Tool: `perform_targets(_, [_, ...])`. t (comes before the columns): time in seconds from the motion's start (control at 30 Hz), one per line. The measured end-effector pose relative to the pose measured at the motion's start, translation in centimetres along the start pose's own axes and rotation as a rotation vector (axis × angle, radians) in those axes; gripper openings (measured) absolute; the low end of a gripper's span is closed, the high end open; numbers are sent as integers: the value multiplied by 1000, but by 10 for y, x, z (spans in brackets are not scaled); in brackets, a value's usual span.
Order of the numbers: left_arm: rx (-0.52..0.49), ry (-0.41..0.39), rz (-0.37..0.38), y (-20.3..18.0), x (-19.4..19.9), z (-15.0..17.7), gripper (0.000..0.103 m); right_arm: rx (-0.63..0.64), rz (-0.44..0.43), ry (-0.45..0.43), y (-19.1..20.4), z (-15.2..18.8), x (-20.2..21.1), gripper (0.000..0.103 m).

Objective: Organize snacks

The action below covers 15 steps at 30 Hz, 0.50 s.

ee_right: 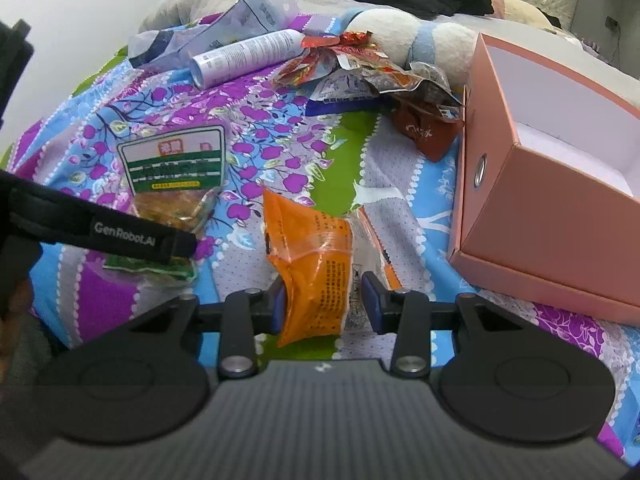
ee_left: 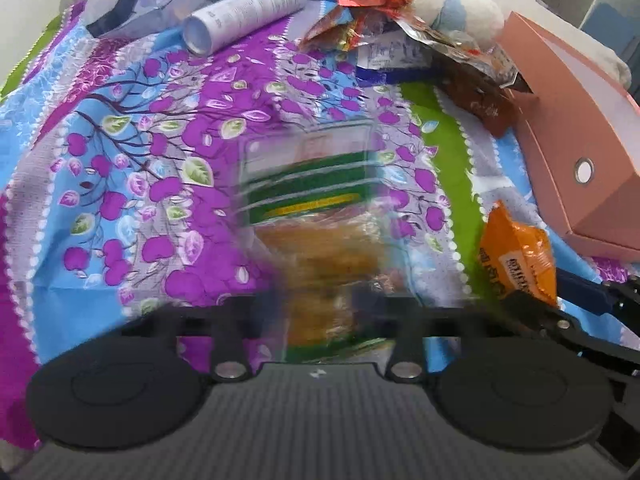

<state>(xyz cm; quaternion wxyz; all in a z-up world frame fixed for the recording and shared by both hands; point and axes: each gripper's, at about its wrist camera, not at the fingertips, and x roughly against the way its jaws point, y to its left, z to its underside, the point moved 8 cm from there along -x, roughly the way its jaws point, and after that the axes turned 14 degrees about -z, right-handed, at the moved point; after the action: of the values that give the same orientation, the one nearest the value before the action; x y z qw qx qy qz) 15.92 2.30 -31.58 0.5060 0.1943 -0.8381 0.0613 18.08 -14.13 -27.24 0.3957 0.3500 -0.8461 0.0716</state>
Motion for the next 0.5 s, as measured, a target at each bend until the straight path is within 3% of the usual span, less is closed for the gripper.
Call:
perform_targets(0.13, [41, 8, 37, 10, 6, 0, 18, -12, 2, -19, 5, -3, 10, 41])
perform_targets(0.5, [157, 31, 158, 30, 20, 17, 12, -2, -17, -2, 20, 4, 16, 39])
